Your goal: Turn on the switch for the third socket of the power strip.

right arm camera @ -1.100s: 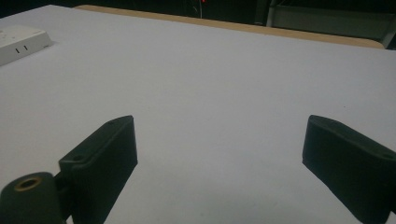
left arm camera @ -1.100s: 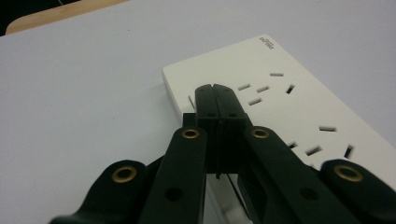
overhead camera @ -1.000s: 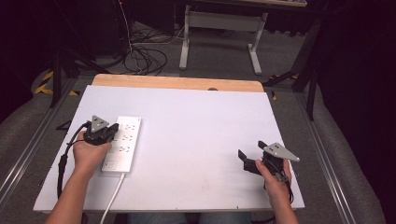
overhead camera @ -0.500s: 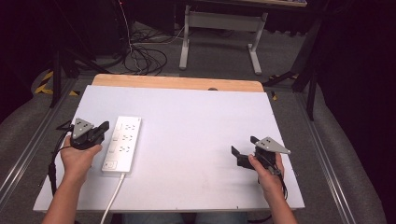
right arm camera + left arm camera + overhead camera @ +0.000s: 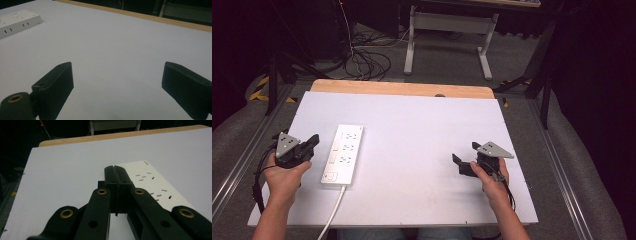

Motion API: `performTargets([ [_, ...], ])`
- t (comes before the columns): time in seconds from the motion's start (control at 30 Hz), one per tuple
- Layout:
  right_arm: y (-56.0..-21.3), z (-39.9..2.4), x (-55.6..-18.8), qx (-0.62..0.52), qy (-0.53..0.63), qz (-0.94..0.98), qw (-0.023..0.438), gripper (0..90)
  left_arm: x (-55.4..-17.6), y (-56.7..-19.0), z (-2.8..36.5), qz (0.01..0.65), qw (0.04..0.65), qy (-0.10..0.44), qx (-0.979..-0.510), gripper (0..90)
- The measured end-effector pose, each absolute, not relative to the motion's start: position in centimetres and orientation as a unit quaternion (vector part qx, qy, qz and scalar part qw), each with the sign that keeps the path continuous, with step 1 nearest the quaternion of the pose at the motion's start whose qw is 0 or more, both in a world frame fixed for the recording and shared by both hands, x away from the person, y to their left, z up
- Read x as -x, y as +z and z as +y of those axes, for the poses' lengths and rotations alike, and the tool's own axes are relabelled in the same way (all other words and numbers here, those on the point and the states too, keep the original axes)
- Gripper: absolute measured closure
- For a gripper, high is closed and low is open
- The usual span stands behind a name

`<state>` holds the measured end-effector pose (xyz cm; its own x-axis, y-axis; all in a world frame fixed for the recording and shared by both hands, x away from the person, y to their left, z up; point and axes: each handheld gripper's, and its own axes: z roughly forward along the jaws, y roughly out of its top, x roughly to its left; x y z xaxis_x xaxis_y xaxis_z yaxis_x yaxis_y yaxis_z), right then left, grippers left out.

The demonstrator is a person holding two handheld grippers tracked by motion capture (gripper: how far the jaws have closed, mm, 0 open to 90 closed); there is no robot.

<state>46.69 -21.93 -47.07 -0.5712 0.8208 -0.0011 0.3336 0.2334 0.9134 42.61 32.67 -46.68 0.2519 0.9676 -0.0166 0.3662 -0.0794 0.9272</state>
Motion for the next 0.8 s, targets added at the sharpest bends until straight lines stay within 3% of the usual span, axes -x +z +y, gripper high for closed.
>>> performTargets([
  [0.8, -47.0, -21.6, -46.9, -0.383, 0.479, 0.749, 0.251, 10.9, -41.9, -46.3, 34.0, 0.518, 0.473, 0.334, -0.63, 89.1],
])
